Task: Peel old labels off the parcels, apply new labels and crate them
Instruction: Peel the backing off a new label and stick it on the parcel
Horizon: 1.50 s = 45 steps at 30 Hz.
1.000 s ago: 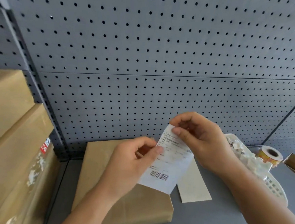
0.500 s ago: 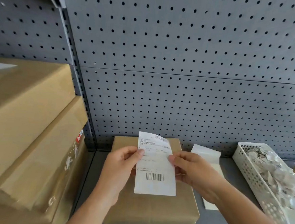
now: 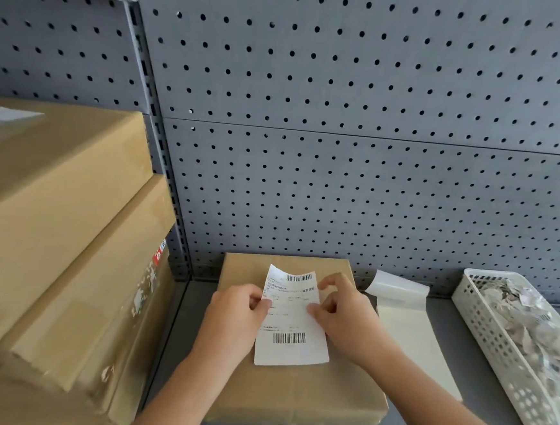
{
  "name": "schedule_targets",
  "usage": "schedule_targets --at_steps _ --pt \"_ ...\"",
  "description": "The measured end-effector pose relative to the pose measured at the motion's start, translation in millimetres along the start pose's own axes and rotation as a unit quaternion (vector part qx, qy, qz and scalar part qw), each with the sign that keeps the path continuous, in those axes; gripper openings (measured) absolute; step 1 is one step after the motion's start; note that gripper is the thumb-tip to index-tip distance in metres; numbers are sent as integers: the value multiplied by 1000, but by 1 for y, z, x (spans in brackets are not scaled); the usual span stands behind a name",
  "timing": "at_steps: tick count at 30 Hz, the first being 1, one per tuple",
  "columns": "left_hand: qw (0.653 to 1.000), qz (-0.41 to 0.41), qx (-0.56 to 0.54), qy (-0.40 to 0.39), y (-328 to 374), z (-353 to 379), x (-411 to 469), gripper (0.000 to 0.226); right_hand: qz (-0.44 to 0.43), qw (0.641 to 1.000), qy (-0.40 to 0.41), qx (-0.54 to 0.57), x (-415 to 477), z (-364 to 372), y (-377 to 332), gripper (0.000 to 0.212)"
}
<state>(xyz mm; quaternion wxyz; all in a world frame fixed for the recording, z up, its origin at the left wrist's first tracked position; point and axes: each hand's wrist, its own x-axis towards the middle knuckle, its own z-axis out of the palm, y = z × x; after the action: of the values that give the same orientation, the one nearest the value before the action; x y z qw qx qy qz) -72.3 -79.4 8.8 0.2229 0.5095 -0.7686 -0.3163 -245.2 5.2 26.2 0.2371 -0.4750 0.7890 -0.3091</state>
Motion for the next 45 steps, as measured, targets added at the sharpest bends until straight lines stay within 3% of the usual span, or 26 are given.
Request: schedule_targets --at_steps 13,17,22,26,31,34,36,40,45 --pt "995 19 93 -9 4 1 5 25 -22 992 -7 -126 2 8 -1 23" --pt "989 101 106 23 -3 4 1 27 -44 975 19 -216 2 9 4 25" --pt "969 191 154 -19 -9 8 1 49 -171 929 125 -303 4 19 10 36" --pt "949 203 225 -88 -12 13 6 58 -214 927 50 -305 8 31 10 50" --pt "936 194 272 -109 -16 17 7 87 -213 917 5 -336 11 41 13 55" --pt "936 184 286 -94 -13 17 5 71 -217 928 -14 -302 11 40 17 71" --pt "940 167 282 -95 -10 17 4 60 -210 930 3 -303 11 41 21 69" --pt "942 149 286 -92 -12 18 2 76 -166 936 14 -309 7 39 23 68" --pt "950 109 281 -82 -8 16 -2 60 -109 946 2 -304 3 29 28 87"
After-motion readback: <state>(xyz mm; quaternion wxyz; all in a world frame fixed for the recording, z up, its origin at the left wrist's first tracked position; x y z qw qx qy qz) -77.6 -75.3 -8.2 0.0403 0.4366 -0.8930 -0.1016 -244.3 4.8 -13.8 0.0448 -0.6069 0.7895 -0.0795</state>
